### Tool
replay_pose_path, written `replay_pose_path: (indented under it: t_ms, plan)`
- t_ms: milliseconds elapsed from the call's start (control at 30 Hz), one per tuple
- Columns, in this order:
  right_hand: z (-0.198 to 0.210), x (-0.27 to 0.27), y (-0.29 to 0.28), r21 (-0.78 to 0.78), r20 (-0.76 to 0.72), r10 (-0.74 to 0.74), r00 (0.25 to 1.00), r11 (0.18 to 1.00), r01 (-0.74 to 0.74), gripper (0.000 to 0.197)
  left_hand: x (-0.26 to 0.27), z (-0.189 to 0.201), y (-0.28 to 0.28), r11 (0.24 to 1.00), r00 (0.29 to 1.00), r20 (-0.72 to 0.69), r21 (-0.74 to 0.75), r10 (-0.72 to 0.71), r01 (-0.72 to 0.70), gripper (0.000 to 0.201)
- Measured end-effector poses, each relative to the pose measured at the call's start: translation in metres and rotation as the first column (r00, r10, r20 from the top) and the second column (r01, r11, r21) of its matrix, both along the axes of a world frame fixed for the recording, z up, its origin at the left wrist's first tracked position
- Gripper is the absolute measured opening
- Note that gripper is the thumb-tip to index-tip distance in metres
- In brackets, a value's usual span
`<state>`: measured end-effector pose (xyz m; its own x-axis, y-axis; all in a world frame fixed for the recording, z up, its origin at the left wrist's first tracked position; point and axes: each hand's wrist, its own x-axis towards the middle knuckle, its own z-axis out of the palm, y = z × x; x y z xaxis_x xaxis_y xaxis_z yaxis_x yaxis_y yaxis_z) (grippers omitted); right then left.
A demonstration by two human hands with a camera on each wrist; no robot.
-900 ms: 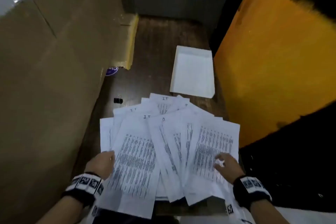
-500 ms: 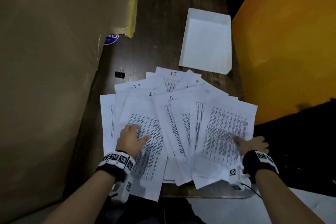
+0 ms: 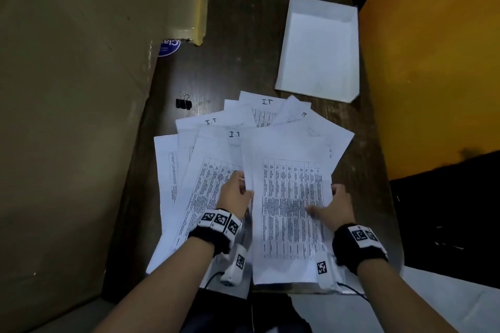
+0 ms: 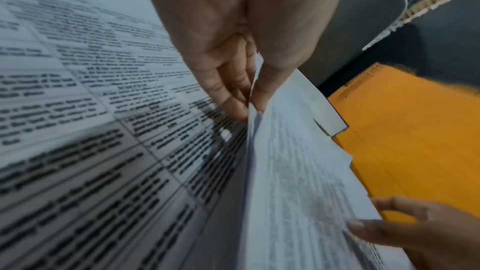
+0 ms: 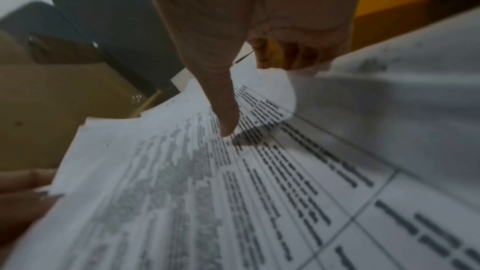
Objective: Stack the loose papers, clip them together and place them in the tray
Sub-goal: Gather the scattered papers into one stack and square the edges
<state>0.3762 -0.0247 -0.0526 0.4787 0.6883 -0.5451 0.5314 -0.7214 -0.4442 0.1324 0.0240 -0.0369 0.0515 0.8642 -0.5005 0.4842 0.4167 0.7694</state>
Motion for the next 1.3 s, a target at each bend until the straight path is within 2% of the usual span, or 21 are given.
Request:
replay_pose_path:
  t_ms: [100, 167, 200, 233, 300, 367, 433, 500, 600, 700, 733, 800, 867, 933, 1000, 1067, 1100, 1133, 1200, 1300]
  plan:
    - [0.002, -0.01, 0.003, 0.071, -0.168, -0.124, 0.978, 0.988, 0.138, 0.07, -0.02, 0.003, 0.006, 0.998, 0.991, 0.121, 0.023, 0.051, -0.054, 0.028]
    - [0.006, -0.012, 0.007, 0.085, -0.219, -0.105, 0.97, 0.988, 0.126, 0.055, -0.04, 0.002, 0.009, 0.994, 0.984, 0.146, 0.036, 0.098, -0.104, 0.029]
    - [0.008, -0.013, 0.009, 0.094, -0.238, -0.073, 0.968, 0.991, 0.098, 0.048, -0.051, 0.001, 0.011, 0.992, 0.988, 0.109, 0.051, 0.106, -0.112, 0.032]
    - [0.009, -0.015, 0.01, 0.105, -0.256, -0.05, 0.965, 0.991, 0.08, 0.041, -0.063, -0.001, 0.013, 0.992, 0.994, 0.041, 0.071, 0.102, -0.105, 0.034]
    - [0.009, -0.024, 0.011, 0.12, -0.257, -0.011, 0.966, 0.992, 0.044, 0.034, -0.086, -0.006, 0.013, 0.99, 0.974, -0.216, 0.134, 0.069, -0.04, 0.036]
    - [0.006, -0.036, 0.012, 0.116, -0.244, -0.008, 0.97, 0.993, 0.037, 0.039, -0.105, -0.01, 0.011, 0.986, 0.861, -0.5, 0.165, 0.089, -0.007, 0.044]
    - [0.004, -0.051, 0.012, 0.117, -0.227, -0.035, 0.973, 0.991, 0.063, 0.048, -0.116, -0.012, 0.007, 0.981, 0.787, -0.586, 0.144, 0.193, -0.133, 0.065]
    - [0.004, -0.065, 0.015, 0.136, -0.214, -0.054, 0.975, 0.987, 0.085, 0.053, -0.121, -0.015, 0.007, 0.954, 0.786, -0.547, 0.093, 0.289, -0.287, 0.085]
    - [0.009, -0.087, 0.019, 0.138, -0.217, -0.048, 0.975, 0.987, 0.079, 0.067, -0.119, -0.023, 0.014, 0.927, 0.864, -0.341, 0.07, 0.37, -0.369, 0.1]
    - [0.011, -0.101, 0.023, 0.131, -0.287, -0.062, 0.956, 0.986, 0.103, 0.044, -0.106, -0.026, 0.021, 0.936, 0.916, -0.194, 0.052, 0.351, -0.348, 0.102]
    - [0.014, -0.106, 0.024, 0.126, -0.319, -0.069, 0.945, 0.985, 0.115, 0.039, -0.102, -0.027, 0.024, 0.942, 0.926, -0.172, 0.049, 0.336, -0.333, 0.1]
    - [0.012, -0.112, 0.025, 0.118, -0.377, -0.062, 0.924, 0.987, 0.114, 0.045, -0.096, -0.026, 0.026, 0.95, 0.939, -0.144, 0.055, 0.313, -0.308, 0.087]
    - [0.009, -0.114, 0.027, 0.122, -0.401, -0.043, 0.915, 0.987, 0.1, 0.046, -0.096, -0.023, 0.027, 0.953, 0.945, -0.131, 0.091, 0.299, -0.288, 0.063]
    - [0.007, -0.113, 0.028, 0.138, -0.424, -0.032, 0.905, 0.985, 0.1, 0.036, -0.098, -0.019, 0.027, 0.954, 0.948, -0.15, 0.153, 0.28, -0.258, 0.035]
    - [0.013, -0.112, 0.028, 0.173, -0.452, -0.022, 0.892, 0.979, 0.112, 0.03, -0.1, -0.014, 0.027, 0.95, 0.961, -0.057, 0.179, 0.27, -0.256, 0.018]
    - [0.018, -0.105, 0.028, 0.207, -0.497, -0.04, 0.867, 0.965, 0.163, 0.031, -0.1, -0.008, 0.028, 0.946, 0.961, 0.096, 0.175, 0.259, -0.273, 0.015]
    - [0.019, -0.098, 0.028, 0.214, -0.523, -0.064, 0.85, 0.956, 0.203, 0.033, -0.098, -0.007, 0.031, 0.941, 0.956, 0.128, 0.186, 0.263, -0.284, 0.017]
    - [0.023, -0.094, 0.029, 0.227, -0.55, -0.093, 0.83, 0.94, 0.256, 0.035, -0.096, -0.008, 0.036, 0.935, 0.953, 0.128, 0.194, 0.275, -0.296, 0.019]
    - [0.023, -0.082, 0.029, 0.25, -0.519, -0.135, 0.844, 0.92, 0.301, 0.036, -0.089, -0.01, 0.047, 0.932, 0.947, 0.112, 0.178, 0.3, -0.316, 0.024]
    - [0.014, -0.07, 0.036, 0.216, -0.361, -0.16, 0.919, 0.944, 0.249, 0.044, -0.074, -0.019, 0.063, 0.945, 0.957, 0.057, 0.149, 0.284, -0.29, 0.04]
